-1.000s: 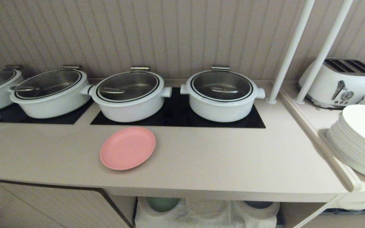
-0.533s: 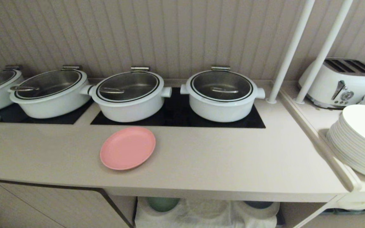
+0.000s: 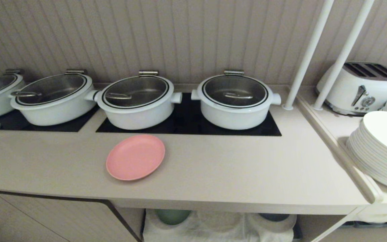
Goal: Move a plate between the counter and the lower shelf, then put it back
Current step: Pick up the plate
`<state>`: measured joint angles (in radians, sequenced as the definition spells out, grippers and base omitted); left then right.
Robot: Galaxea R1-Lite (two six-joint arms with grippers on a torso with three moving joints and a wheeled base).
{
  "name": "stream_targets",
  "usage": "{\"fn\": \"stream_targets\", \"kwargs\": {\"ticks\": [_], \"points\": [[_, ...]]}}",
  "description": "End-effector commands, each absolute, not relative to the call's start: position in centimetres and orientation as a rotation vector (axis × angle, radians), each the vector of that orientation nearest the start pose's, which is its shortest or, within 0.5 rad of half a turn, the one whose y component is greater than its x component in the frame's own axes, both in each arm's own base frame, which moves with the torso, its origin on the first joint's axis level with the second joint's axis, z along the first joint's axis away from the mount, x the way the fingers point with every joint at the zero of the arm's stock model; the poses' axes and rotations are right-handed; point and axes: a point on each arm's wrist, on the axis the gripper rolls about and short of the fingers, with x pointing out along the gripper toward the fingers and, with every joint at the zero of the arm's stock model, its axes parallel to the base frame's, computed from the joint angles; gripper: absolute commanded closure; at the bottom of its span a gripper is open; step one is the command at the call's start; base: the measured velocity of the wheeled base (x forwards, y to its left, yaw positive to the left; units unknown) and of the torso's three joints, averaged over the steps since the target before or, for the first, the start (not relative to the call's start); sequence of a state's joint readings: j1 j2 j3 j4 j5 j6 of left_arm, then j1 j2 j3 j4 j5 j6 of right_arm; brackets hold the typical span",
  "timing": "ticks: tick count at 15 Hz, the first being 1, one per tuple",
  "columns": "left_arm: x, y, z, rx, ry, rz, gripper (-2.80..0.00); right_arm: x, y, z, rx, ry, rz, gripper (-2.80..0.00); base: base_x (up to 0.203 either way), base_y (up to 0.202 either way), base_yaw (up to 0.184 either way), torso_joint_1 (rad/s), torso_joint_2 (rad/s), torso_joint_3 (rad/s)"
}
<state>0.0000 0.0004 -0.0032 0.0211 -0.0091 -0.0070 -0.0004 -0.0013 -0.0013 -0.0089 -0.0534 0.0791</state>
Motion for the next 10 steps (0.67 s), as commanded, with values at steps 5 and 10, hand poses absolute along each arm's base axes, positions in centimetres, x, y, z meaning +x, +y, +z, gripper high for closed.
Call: {"fn": "stream_targets", "kwargs": {"ticks": [5,10], "points": [[-2.31,-0.02,7.41,-0.008,0.018,-0.009,0.00,-2.29,-0.12,7.68,0.080,-0.013,-0.053,0.00,0.000,0.017,-0.002,0.000,0.00,0.000],[-2.31,-0.02,7.41,-0.008,0.018,-0.009,0.00,-2.30,-0.12,7.68,0.080,-0.013,-0.053,0.00,0.000,0.183,-0.002,0.000,0.00,-0.002]]}}
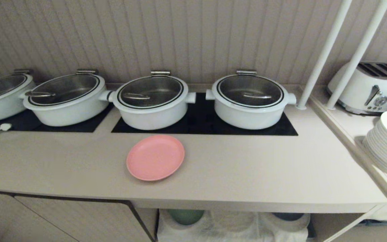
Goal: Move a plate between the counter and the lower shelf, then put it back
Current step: Pick up the plate
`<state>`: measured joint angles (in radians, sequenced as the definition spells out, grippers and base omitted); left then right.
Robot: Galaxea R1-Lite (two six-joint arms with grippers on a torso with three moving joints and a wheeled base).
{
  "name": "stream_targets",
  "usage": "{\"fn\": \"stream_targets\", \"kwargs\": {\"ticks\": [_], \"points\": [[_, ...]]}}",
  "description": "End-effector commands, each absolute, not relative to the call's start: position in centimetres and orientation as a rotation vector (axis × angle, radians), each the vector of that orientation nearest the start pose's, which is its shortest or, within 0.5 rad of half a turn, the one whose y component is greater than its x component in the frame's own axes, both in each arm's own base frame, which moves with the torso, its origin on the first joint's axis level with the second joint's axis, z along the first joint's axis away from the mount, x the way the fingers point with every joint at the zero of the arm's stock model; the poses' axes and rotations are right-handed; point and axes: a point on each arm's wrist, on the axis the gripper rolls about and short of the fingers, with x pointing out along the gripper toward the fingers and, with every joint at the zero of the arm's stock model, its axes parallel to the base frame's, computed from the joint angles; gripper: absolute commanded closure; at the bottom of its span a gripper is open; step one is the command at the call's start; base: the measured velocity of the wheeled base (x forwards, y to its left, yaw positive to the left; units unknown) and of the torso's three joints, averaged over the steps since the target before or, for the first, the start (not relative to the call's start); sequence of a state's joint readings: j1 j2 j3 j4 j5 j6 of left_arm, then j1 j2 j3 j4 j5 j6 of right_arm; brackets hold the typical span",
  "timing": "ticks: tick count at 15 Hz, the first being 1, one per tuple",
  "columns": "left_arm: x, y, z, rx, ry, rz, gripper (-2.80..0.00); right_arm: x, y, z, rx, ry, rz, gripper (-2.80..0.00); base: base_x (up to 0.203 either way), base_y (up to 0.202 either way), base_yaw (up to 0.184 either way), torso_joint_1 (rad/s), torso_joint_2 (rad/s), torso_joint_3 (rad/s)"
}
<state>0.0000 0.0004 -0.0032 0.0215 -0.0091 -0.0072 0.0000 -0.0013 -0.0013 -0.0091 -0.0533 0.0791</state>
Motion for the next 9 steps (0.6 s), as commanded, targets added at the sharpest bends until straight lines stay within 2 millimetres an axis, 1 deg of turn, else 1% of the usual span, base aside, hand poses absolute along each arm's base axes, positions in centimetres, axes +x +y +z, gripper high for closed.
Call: {"fn": "stream_targets", "kwargs": {"ticks": [1,9], "points": [[-2.31,-0.02,7.41,-0.008,0.018,-0.009,0.00,-2.29,-0.12,7.68,0.080,-0.013,-0.053,0.00,0.000,0.193,0.000,0.012,0.00,0.006],[-2.31,-0.02,7.41,-0.006,0.018,-0.009,0.00,-2.30,-0.12,7.68,0.080,-0.013,-0.053,0.00,0.000,0.196,0.000,0.002,0.00,0.003]]}}
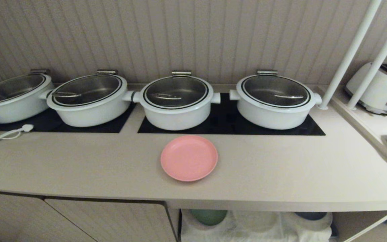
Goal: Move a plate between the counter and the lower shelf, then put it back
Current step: Pick up the plate
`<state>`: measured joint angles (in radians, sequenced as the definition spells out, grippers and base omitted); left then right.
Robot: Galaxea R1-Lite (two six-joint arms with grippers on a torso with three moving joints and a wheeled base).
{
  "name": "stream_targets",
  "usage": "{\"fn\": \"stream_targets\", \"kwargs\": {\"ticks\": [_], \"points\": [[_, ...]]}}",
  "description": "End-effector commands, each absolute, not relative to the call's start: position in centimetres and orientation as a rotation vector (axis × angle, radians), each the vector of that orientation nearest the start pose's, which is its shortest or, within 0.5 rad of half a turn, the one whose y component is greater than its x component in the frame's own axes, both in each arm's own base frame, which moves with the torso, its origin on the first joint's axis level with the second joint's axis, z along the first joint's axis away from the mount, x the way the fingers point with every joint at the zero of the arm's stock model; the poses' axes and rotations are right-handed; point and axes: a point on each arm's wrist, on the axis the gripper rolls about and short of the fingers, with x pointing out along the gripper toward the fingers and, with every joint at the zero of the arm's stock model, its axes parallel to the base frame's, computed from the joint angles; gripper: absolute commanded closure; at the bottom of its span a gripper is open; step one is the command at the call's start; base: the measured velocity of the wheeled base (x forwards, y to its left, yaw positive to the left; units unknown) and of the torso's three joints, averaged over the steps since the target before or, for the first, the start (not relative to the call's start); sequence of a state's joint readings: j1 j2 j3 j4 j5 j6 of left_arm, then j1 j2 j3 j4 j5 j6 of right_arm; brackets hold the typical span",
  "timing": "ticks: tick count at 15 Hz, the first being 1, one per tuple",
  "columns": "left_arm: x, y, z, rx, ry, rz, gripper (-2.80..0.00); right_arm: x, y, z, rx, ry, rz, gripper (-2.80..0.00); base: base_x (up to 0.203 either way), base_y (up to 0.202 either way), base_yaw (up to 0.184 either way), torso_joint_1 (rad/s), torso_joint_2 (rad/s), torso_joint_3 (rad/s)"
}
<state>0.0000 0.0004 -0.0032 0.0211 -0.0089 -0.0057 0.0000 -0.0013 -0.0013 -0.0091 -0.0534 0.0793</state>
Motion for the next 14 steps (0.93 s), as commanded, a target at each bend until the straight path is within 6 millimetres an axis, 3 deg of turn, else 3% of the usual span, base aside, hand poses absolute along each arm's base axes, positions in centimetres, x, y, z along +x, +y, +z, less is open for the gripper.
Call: {"fn": "stream_targets", "kwargs": {"ticks": [1,14], "points": [[-2.31,-0.02,7.41,-0.006,0.018,-0.009,0.00,-2.28,-0.12,7.65,0.080,-0.011,-0.053,0.00,0.000,0.195,-0.002,0.004,0.00,0.002],[-2.30,-0.02,7.42,-0.006,0.017,-0.009,0.00,-2.30,-0.12,7.68,0.080,-0.013,-0.055,0.00,0.000,0.196,-0.002,0.002,0.00,0.002]]}}
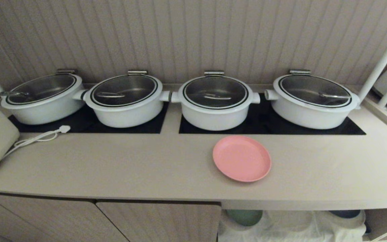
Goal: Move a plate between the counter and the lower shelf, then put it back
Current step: Pick up the plate
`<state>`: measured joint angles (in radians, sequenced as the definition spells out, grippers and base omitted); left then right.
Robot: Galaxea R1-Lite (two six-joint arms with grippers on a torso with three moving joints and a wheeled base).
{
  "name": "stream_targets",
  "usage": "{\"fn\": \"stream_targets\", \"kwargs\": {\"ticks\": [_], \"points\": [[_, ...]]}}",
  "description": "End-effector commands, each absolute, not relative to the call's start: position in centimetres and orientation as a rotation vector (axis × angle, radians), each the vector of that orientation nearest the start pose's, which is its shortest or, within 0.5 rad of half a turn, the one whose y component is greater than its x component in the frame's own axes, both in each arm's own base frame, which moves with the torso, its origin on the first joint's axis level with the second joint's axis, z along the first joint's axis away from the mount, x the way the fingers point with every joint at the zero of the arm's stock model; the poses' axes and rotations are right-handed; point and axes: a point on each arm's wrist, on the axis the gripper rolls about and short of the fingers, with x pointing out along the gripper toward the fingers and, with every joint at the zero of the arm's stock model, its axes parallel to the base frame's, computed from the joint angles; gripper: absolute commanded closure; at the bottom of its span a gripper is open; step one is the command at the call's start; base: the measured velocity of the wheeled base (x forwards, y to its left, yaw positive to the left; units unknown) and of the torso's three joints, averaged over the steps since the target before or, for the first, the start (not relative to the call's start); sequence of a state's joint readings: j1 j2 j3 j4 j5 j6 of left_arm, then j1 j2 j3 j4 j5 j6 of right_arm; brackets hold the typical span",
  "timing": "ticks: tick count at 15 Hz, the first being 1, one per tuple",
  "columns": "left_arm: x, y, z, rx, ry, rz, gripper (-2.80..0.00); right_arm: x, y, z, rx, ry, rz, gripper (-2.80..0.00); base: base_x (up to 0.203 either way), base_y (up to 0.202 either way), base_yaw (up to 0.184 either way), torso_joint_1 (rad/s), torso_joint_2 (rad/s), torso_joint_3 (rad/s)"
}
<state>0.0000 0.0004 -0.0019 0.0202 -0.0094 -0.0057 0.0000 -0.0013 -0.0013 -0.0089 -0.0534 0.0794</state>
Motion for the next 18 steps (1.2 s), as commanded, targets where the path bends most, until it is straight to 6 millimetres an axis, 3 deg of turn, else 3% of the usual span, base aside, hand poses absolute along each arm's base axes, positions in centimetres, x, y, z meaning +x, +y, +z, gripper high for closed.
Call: {"fn": "stream_targets", "kwargs": {"ticks": [1,4,18], "points": [[-2.30,-0.02,7.40,-0.006,0.019,-0.009,0.00,-2.30,-0.12,7.68,0.080,-0.013,-0.054,0.00,0.000,0.196,-0.003,0.005,0.01,0.002],[-2.31,-0.02,7.41,-0.006,0.018,-0.009,0.00,-2.30,-0.12,7.68,0.080,-0.013,-0.053,0.00,0.000,0.129,-0.002,0.002,0.00,0.004],[-2.31,-0.02,7.41,-0.008,0.018,-0.009,0.00,-2.30,-0.12,7.68,0.080,-0.013,-0.053,0.00,0.000,0.000,0.000,0.000,0.00,0.000]]}}
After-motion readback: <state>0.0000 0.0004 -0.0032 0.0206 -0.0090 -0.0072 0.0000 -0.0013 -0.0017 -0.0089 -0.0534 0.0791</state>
